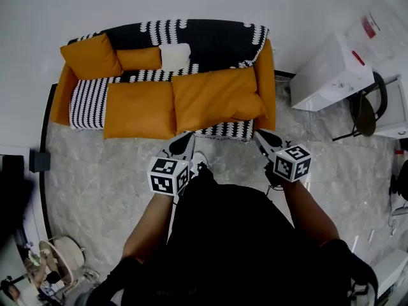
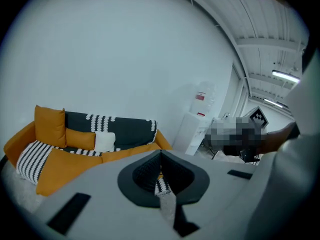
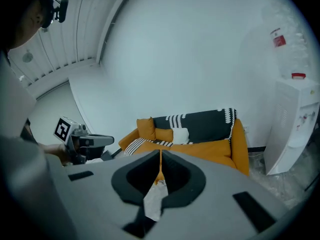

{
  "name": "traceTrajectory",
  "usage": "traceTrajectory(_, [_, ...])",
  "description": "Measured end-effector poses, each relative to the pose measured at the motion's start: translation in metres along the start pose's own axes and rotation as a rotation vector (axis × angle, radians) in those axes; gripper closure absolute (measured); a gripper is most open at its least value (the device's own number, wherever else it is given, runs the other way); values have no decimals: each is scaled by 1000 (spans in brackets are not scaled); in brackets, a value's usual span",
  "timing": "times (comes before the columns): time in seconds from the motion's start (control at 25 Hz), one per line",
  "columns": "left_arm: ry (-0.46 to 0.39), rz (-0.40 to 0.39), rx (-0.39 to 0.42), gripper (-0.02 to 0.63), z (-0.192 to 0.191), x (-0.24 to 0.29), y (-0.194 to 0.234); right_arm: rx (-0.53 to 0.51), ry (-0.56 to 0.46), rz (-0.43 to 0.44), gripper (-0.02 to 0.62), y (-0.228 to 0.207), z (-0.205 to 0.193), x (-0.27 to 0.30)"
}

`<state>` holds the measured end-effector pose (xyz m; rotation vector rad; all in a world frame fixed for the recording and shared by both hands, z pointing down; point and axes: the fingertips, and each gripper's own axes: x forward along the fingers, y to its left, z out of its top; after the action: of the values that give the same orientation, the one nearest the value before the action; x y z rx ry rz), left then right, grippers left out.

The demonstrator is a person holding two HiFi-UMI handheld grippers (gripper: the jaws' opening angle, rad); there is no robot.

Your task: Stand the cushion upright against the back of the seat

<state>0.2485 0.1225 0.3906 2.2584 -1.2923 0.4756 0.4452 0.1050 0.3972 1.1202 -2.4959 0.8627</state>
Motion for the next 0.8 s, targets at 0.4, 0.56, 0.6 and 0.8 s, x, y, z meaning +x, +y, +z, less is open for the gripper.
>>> traceTrajectory(0.4, [166, -5, 60, 592, -27, 52, 114, -146, 126, -239, 557, -62, -9, 63])
traceTrajectory(0.56, [250, 2, 37, 592, -56, 70, 149, -130, 215, -328, 557, -95, -35, 76])
traceTrajectory(0.6, [271, 2, 29, 592, -63, 73, 153, -125, 241, -345, 557, -102, -43, 78])
traceTrajectory(0.8, [348, -14, -45, 592, -102, 96, 168, -164, 383, -412, 557, -139, -82, 84])
